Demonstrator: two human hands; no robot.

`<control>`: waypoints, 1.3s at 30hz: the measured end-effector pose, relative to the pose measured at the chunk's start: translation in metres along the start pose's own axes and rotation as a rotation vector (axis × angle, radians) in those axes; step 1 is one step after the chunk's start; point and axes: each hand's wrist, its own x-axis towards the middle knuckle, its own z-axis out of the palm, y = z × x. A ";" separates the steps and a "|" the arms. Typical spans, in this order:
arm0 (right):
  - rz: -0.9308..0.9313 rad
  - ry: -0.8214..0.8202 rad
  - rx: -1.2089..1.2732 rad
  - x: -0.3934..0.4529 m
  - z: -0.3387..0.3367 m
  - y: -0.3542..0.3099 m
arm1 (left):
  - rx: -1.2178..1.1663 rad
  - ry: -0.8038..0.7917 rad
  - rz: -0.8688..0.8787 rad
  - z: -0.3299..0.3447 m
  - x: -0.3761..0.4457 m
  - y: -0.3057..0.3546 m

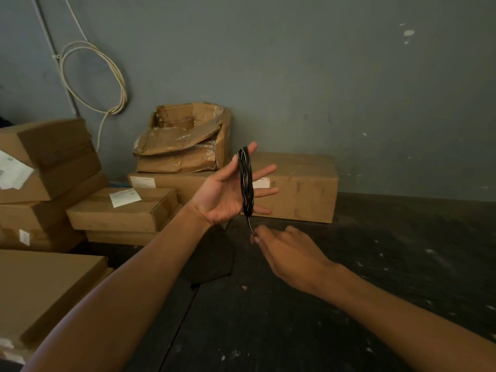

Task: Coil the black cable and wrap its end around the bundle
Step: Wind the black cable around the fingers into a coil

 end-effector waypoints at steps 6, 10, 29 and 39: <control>-0.010 -0.004 -0.052 0.000 -0.017 0.004 | 0.124 0.115 -0.095 -0.005 0.000 -0.012; -0.027 -0.005 -0.051 0.004 -0.039 0.012 | 0.189 0.102 -0.179 -0.009 -0.008 -0.021; 0.788 -0.337 0.958 0.015 -0.066 0.041 | 0.849 -0.022 -0.283 0.005 -0.022 -0.034; 1.021 -0.376 1.216 0.012 -0.047 0.048 | 1.332 -0.078 -0.136 0.021 -0.017 -0.043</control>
